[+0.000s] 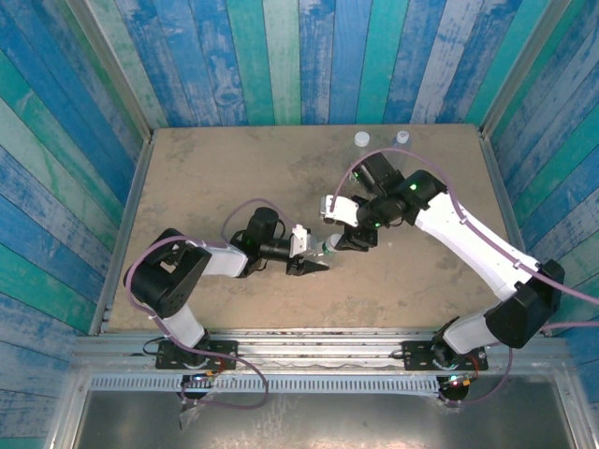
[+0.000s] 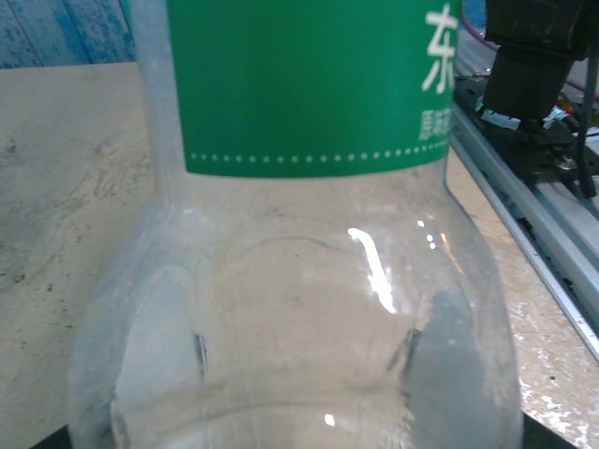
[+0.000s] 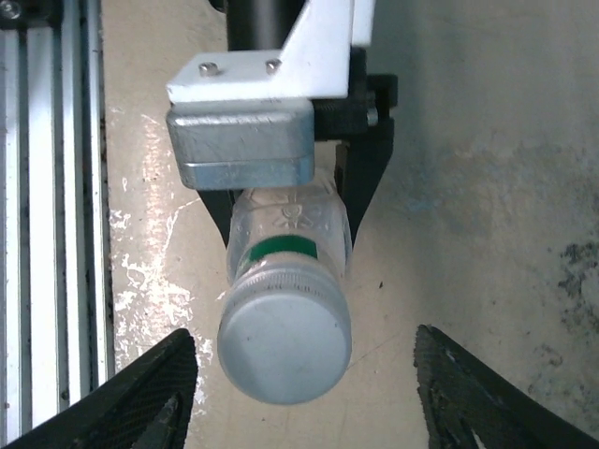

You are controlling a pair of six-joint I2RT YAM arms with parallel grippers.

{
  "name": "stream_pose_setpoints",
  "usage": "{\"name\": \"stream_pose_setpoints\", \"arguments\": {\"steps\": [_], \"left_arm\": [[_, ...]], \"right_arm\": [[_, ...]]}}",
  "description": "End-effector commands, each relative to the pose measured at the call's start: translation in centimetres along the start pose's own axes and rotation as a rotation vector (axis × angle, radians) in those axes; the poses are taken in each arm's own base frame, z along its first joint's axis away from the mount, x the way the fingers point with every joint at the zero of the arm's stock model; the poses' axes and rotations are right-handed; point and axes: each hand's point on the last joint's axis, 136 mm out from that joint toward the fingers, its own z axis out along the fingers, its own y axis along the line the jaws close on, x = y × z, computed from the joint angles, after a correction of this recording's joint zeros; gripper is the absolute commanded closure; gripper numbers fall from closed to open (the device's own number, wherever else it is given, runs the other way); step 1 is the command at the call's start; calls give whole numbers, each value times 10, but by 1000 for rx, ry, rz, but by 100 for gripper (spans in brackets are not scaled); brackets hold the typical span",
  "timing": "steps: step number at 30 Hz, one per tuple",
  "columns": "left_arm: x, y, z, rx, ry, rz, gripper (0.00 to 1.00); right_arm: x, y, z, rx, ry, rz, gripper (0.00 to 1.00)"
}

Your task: Screw on the bottle caps

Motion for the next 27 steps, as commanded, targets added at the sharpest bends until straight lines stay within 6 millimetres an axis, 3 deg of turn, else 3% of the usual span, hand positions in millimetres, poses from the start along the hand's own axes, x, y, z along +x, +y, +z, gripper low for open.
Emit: {"name": "stream_pose_setpoints", "arguments": {"steps": [1, 7, 19, 27], "left_arm": [[-23, -3, -4, 36, -41, 48, 44], [-25, -2, -4, 36, -41, 45, 44], [-28, -3, -6, 25, -47, 56, 44], [-28, -1, -7, 20, -49, 55, 44]], "right_arm": [[-4, 13, -1, -82, -5, -45, 40], [-7, 17, 1, -123, -10, -53, 41], [6, 11, 12, -116, 60, -41, 44], [8, 10, 14, -128, 81, -24, 52]]}}
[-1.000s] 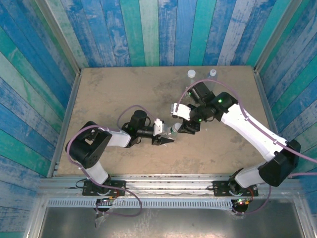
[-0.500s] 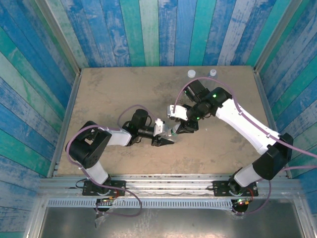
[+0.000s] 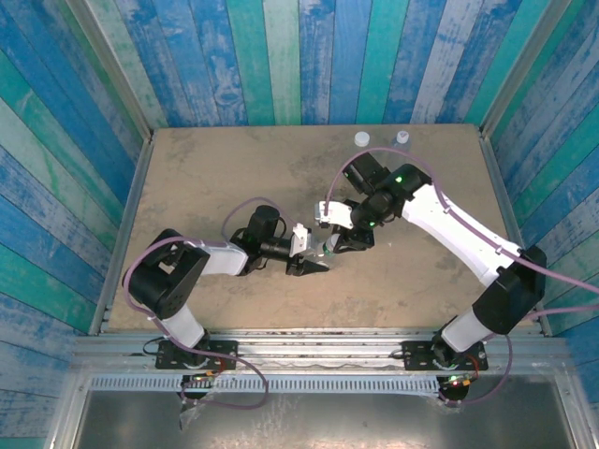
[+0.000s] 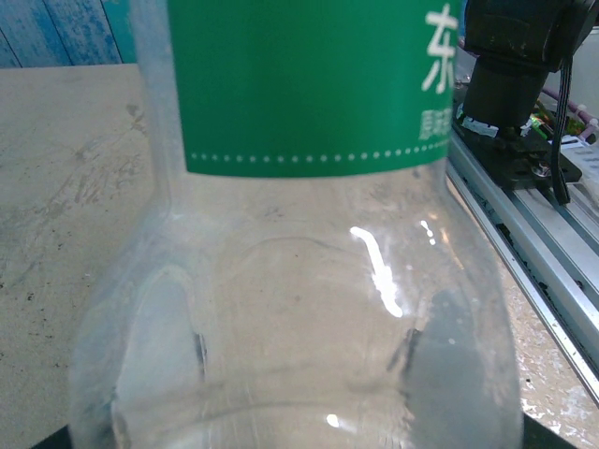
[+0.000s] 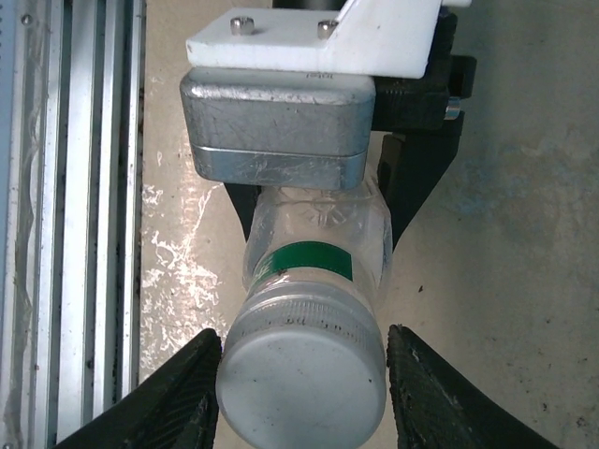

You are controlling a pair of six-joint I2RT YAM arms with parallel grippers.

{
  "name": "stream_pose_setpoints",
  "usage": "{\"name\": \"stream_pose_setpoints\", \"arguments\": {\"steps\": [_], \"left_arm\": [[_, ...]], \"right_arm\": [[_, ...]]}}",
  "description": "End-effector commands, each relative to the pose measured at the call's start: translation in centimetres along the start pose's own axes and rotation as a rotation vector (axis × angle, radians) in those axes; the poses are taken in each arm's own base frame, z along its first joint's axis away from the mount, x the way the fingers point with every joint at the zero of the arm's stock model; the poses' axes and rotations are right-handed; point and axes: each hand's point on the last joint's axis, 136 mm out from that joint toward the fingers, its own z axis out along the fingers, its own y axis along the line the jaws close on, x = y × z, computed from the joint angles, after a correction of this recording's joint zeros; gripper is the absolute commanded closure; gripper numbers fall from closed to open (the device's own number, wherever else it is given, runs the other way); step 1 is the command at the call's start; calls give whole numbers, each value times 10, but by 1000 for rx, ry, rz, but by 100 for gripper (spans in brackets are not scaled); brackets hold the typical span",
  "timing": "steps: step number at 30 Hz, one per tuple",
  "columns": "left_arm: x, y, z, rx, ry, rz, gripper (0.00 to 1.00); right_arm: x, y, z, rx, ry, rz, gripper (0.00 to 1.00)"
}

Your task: Screw on the bottle caps

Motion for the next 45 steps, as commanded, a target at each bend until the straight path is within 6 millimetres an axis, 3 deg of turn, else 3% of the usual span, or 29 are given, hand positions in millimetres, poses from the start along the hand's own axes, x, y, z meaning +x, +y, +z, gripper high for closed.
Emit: {"name": "stream_pose_setpoints", "arguments": {"steps": [1, 5, 8, 20, 29, 34, 39, 45], "left_arm": [[-23, 2, -7, -8, -42, 61, 44], [-21, 4, -7, -12, -40, 57, 44], [-21, 5, -6, -13, -39, 55, 44], [-18, 4, -5, -5, -29, 48, 44], [-19, 5, -6, -8, -35, 49, 44], [-25, 9, -7, -34, -55, 54, 44], [-31, 28, -9, -141, -70, 68, 44], [-43, 64, -13, -309, -95, 67, 45]], "right_arm": [[0, 3, -4, -15, 20, 2, 53], [-2, 6, -5, -29, 10, 7, 56], [-2, 8, -6, -29, 5, 4, 48], [-3, 6, -10, 3, -4, 9, 42], [-3, 6, -6, -17, -7, 37, 60], [-3, 5, -5, -15, -5, 69, 63], [-11, -8, -6, 23, -51, 223, 68], [-10, -45, -15, 131, -133, 607, 75]]}}
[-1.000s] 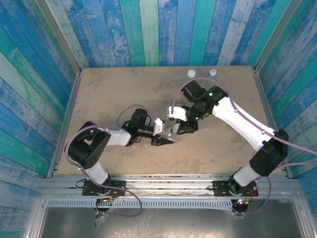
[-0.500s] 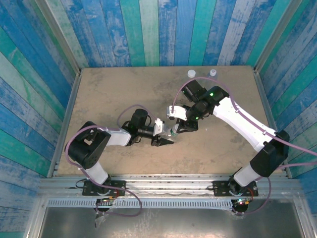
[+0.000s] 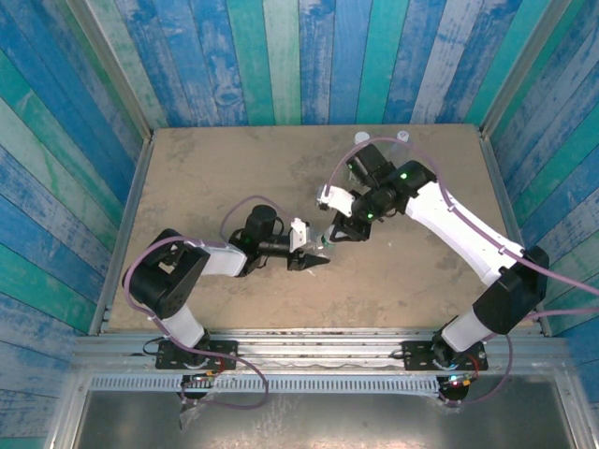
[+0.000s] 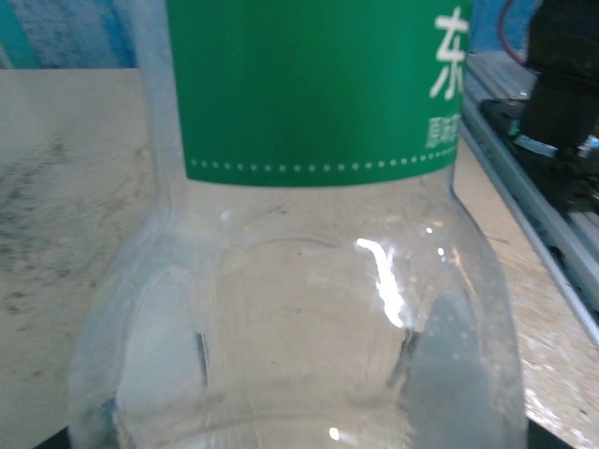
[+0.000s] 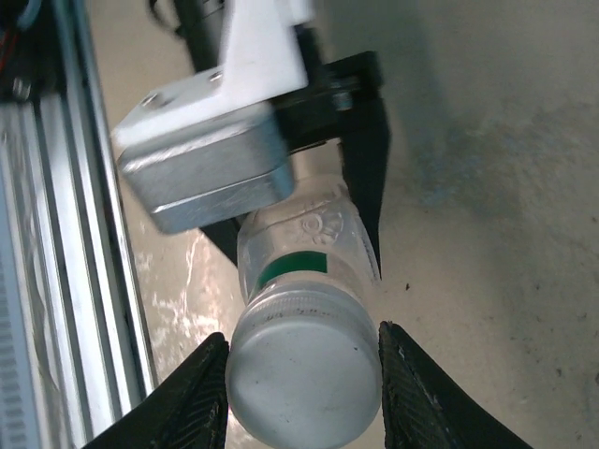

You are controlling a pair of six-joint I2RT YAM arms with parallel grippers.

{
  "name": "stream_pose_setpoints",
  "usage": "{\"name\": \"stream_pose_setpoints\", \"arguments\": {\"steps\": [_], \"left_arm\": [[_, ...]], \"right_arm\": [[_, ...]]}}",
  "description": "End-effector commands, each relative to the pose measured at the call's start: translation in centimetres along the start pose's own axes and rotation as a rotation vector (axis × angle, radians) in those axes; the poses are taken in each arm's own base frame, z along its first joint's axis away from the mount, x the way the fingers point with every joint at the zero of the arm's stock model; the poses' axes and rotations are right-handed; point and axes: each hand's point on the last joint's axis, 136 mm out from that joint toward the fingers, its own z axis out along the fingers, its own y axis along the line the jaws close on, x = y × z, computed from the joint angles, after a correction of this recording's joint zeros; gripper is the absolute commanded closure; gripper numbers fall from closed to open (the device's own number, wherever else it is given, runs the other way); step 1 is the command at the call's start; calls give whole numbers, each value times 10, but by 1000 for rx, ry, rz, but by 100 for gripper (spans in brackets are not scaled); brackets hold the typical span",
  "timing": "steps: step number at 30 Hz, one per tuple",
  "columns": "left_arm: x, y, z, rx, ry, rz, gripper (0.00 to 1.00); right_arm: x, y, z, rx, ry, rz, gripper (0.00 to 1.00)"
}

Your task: Screw on the bottle caps

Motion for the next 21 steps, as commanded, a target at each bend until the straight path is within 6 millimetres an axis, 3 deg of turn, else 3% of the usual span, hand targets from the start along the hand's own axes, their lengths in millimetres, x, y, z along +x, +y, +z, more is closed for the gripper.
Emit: {"name": "stream_pose_setpoints", "arguments": {"steps": [1, 10, 11, 16, 19, 21], "left_arm": [[-38, 43, -3, -189, -82, 91, 45], [-31, 50, -1, -216, -37, 108, 45], [-30, 49, -1, -209, -36, 109, 45], [-35, 40, 1, -161, -86, 94, 45], [-47, 36, -2, -148, -157, 63, 45], [-54, 34, -1, -126, -197, 35, 44]], "right_arm": [[-4, -21, -2, 74, -40, 358, 78], [10, -20, 3, 67, 14, 586, 72], [9, -21, 1, 73, 11, 581, 68], [-8, -35, -19, 165, -77, 454, 27], [-27, -42, -39, 241, -218, 375, 19], [-37, -42, -50, 272, -310, 319, 19]]}}
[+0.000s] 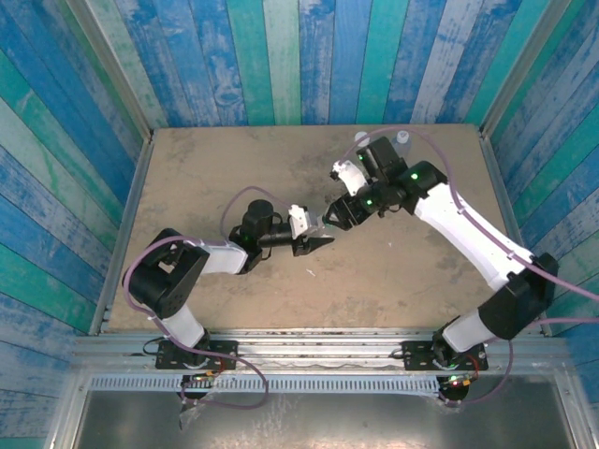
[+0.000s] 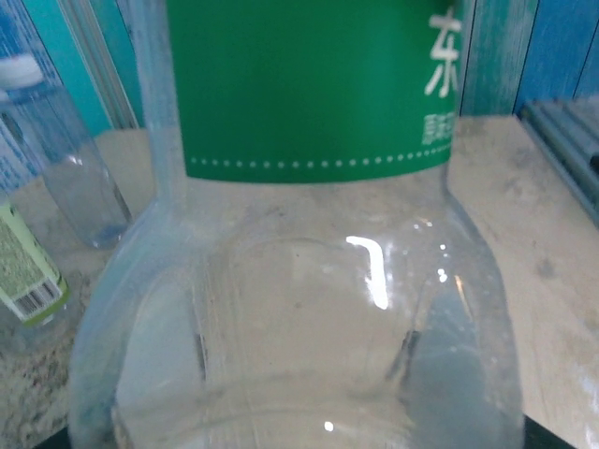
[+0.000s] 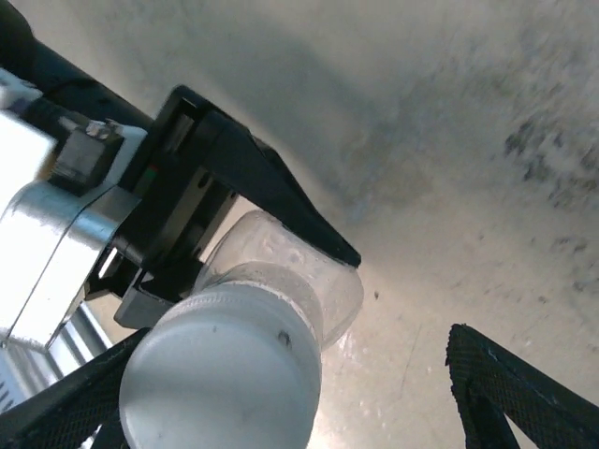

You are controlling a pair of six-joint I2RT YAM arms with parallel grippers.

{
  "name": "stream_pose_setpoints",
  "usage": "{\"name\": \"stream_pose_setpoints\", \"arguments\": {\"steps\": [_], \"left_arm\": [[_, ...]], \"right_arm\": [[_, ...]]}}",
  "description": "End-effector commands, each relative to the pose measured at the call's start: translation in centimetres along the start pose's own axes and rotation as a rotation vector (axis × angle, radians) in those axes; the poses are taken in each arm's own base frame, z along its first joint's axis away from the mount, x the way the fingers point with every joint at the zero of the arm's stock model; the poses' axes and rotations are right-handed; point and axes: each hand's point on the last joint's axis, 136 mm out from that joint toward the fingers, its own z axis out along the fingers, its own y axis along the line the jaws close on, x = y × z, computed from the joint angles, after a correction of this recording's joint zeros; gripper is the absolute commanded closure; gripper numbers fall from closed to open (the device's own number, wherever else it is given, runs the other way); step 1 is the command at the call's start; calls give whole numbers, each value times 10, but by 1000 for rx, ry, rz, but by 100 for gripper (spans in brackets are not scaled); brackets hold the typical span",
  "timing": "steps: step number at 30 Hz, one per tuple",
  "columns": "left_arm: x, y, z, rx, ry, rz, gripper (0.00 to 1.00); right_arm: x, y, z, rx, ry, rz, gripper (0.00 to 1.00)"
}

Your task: Screw on the bottle caps

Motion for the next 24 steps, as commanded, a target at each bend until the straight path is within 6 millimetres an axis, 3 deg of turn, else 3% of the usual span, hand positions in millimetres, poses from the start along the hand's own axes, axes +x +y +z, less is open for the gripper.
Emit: {"name": "stream_pose_setpoints", "arguments": {"steps": [1, 8, 11, 20, 24], "left_arm": [[-18, -3, 2, 38, -105, -39, 45], [-20, -5, 4, 65, -120, -71, 44], [-21, -4, 4, 69, -121, -77, 44], [-21, -5, 6, 77, -115, -88, 44], [-21, -5, 5, 75, -117, -91, 44]], "right_arm": [[-29, 0, -27, 51, -219, -93, 18], [-40, 25, -43, -50, -510, -188, 22], [-36, 30, -38, -89, -492, -216, 26], [-29, 31, -22, -119, -438, -217, 54], [-27, 29, -20, -114, -428, -214, 55]]}}
